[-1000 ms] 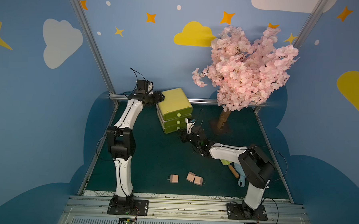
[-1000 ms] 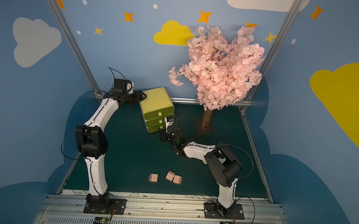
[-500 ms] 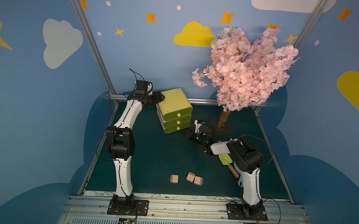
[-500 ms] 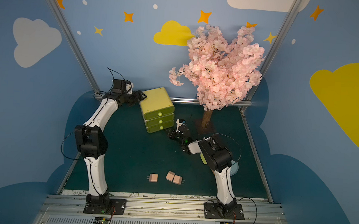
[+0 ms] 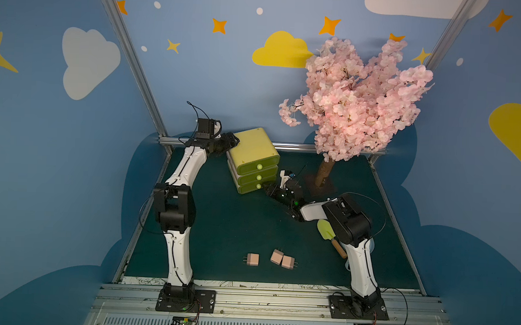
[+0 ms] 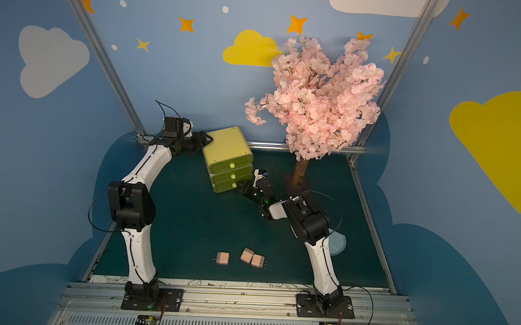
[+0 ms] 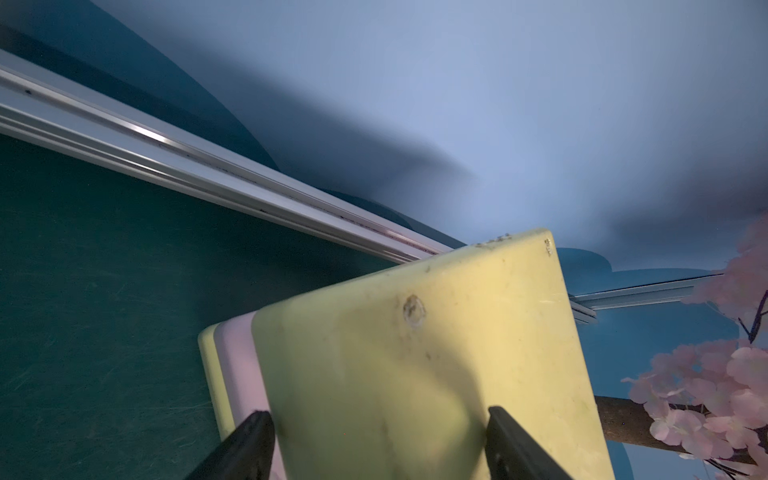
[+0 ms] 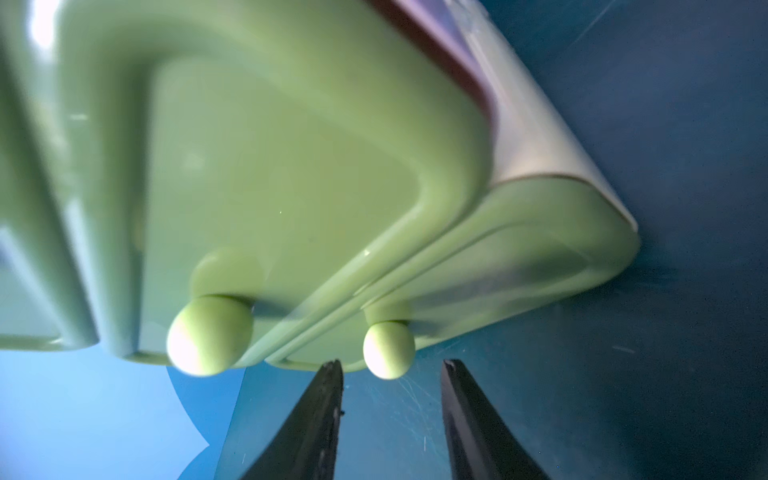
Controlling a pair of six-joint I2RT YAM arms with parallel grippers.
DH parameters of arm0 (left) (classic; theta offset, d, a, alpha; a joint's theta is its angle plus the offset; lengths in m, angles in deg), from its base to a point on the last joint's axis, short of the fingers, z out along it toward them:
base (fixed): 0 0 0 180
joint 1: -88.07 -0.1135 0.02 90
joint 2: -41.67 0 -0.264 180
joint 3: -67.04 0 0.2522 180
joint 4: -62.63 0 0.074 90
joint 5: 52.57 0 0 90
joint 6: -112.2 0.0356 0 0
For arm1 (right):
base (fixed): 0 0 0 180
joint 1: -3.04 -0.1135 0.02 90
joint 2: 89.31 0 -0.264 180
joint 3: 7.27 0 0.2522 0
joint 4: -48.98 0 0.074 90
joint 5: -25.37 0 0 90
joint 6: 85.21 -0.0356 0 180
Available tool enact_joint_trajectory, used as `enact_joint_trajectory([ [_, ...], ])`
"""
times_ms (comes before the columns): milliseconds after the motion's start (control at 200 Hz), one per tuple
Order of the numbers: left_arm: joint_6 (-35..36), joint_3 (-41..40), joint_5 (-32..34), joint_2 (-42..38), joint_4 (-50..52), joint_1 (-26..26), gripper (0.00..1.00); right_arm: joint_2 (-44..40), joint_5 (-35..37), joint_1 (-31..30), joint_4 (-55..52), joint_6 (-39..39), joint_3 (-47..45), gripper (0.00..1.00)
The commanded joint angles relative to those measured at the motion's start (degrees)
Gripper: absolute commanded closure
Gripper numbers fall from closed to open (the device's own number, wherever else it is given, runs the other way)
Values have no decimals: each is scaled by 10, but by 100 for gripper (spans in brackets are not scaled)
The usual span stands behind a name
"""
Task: Place the plugs into the drawer by color
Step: Open the drawer in the storage box.
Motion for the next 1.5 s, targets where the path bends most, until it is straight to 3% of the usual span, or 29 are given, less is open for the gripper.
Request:
enact_joint_trajectory([
  [0,5,-30,45,26,89,-9,19,19,4,-6,22,-17,15,57],
  [751,3,-32,29,20,89,-9,19,73,-14,-17,31,-66,67,57],
  [1497,9,-29,33,20,93,-9,19,52,-18,-12,45,-63,40,88],
])
